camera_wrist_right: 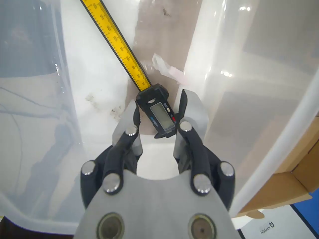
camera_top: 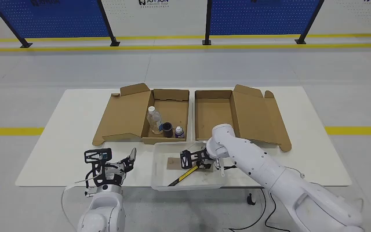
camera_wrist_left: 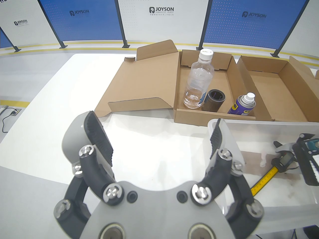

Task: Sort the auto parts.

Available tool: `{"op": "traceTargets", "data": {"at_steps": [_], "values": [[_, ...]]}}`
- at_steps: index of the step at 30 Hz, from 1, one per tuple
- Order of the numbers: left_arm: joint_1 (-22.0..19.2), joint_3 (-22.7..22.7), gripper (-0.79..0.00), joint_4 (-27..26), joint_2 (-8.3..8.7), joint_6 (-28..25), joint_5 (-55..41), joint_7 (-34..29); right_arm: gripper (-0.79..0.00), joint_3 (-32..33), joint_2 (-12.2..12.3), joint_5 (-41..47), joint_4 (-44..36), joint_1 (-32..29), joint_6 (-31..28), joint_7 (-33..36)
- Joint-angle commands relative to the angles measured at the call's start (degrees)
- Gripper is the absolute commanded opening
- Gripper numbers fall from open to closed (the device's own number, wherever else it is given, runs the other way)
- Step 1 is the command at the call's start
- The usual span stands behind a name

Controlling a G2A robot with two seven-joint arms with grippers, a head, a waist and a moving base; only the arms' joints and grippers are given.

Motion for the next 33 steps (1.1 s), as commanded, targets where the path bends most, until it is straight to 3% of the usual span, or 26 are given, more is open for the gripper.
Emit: {"op": "traceTargets", "data": {"at_steps": [1,7,12,14,23,28,33], "values": [[0.00,0.00,0.000,0.00,0.00,0.00,0.00,0.00,-0.437,-0.40,-0.39,0.07,0.64,0.27,-0.34,-0.03],[0.00,0.00,0.000,0.00,0.00,0.00,0.00,0.00,-0.443,-1.37,-1.55,-0.24,2.60,0.86,-0.21,-1.02],[0.00,0.00,0.000,0.00,0.00,0.00,0.00,0.00,-0.529,-1.90,-2.35,-0.26,4.23,1.27,-0.51,-1.64],[0.00,0.00,0.000,0.00,0.00,0.00,0.00,0.00,-0.606,-1.98,-2.61,-0.10,4.74,1.43,-0.52,-1.81],[0.00,0.00,0.000,0.00,0.00,0.00,0.00,0.00,-0.674,-1.76,-3.38,1.10,5.55,1.49,0.03,-2.66],[0.00,0.00,0.000,0.00,0.00,0.00,0.00,0.00,-0.785,-1.63,-3.61,1.37,5.00,1.23,0.31,-3.15],[0.00,0.00,0.000,0.00,0.00,0.00,0.00,0.00,-0.785,-0.96,-3.53,1.67,4.16,1.19,0.57,-3.59]]}}
